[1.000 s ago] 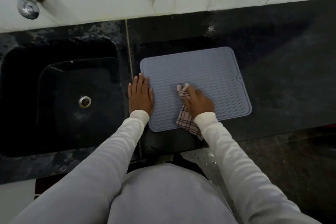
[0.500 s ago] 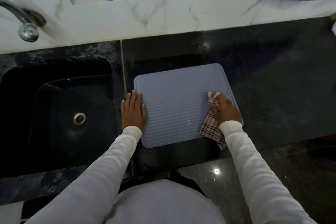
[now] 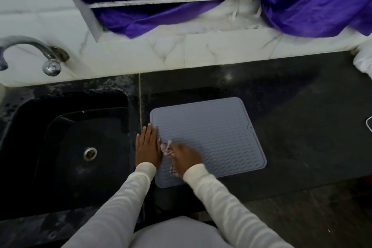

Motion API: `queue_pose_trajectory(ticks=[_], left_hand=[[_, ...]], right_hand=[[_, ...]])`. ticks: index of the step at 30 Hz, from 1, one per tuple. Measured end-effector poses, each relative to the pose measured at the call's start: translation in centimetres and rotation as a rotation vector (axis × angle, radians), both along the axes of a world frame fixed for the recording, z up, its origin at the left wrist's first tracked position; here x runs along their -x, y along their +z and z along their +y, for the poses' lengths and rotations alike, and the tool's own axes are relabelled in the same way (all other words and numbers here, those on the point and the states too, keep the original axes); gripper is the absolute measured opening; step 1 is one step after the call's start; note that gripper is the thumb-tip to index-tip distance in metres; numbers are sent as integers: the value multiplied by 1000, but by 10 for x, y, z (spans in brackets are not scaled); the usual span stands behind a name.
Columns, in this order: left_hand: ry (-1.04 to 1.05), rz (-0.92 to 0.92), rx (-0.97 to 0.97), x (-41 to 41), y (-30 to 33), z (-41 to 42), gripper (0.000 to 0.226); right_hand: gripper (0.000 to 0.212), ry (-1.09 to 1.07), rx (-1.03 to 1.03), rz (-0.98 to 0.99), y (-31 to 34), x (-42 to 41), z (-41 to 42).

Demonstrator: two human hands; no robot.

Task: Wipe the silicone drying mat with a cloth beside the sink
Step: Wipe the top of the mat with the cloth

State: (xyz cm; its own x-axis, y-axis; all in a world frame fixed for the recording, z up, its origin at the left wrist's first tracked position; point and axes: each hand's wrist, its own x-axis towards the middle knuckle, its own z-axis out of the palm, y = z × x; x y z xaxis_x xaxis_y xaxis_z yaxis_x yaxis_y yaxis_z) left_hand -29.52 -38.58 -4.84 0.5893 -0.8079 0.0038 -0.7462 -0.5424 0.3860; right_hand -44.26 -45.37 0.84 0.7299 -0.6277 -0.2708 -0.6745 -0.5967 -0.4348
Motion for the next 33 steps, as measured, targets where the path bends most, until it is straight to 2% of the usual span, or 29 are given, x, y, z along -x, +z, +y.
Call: queue_pose_trajectory(ticks=[3,8,10,15,27,33], left_hand=[[3,-2,-7,-1,-1,0,62],[13,-22,-43,0,-1,-2,62],[17,-27,-31,0,0,-2,61],[31,-12,-11,2,3,-2,59],[46,0,15,3,3,-1,57],[37,11,11,2,2,0,56]], right_hand=[[51,47,-19,50,-9,2,7],[71,168,75,94,-19,11,3],[77,147,54,87,-17,15,-1],[55,-31,-11,44,-15,36,-30],[51,-221,-11,71,-12,116,-105],[49,-415,30,95,0,164,-137]])
